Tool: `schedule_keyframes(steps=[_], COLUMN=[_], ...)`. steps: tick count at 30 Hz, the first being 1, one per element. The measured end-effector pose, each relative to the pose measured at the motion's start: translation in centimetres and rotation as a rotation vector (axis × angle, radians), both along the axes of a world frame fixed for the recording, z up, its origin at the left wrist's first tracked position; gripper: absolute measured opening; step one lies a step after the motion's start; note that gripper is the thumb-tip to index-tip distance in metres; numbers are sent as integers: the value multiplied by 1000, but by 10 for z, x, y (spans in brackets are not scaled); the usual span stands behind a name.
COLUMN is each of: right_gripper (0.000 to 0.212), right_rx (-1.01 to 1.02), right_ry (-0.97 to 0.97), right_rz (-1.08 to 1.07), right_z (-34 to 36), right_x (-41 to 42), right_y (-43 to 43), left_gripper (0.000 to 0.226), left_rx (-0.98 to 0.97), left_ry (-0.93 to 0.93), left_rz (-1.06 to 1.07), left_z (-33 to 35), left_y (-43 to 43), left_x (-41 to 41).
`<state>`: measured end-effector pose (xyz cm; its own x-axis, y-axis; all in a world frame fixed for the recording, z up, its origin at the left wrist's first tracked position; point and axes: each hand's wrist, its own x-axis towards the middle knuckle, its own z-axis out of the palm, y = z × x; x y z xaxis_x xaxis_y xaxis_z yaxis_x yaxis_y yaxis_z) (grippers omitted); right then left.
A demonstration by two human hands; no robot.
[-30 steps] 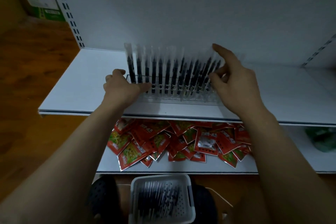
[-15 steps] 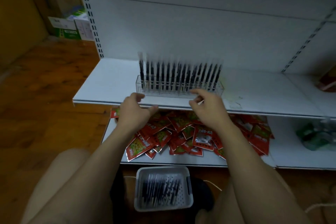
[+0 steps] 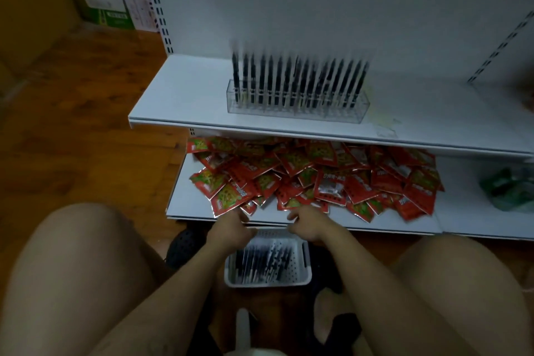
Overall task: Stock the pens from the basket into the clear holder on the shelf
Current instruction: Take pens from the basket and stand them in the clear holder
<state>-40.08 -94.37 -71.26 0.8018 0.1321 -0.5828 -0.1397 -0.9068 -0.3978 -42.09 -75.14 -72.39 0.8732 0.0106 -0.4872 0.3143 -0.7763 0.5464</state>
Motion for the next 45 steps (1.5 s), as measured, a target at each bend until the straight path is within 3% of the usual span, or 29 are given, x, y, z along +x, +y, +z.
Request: schedule_keyframes(steps=[4,9,13,17,20,28,35,38,41,43,45], right_gripper=[32,41,19,44,60,50,38,32,19,10,18], right_rx=[0,-19,-34,-51,-143,-96,-91,-12,87,181,319], right_ry=[180,372,514,579,540,662,574,445,341,294,218], right_rz=[-109,-74,-143,-203,-244,-302,-427,-566,-755,-770,-780], right_z=[-53,-120,-148,-184,-207,-222,-221,-216,-198,-174,-139], right_x=[-16,-24,-19,-11,-5,18,17,9,4,4,6], right_y=[3,13,27,30,27,31,38,35,26,25,32], left_gripper=[45,44,40,23,27,33,23,16,23,26,27], left_rx=[7,-9,-173,-225,-232,-300,-282,-267,-278,-293,-300], left_ry=[147,177,252,353,439,521,468,411,347,299,261], left_rz=[-8,2,138,236,280,441,372,323,300,289,236], left_z=[-38,-66,-91,-131,-160,-195,-179,-160,-136,-115,-92], left_y=[0,-1,-10,-19,-23,-22,-16,-12,-9,-8,-7], left_x=[-8,11,26,29,29,38,38,41,43,42,43])
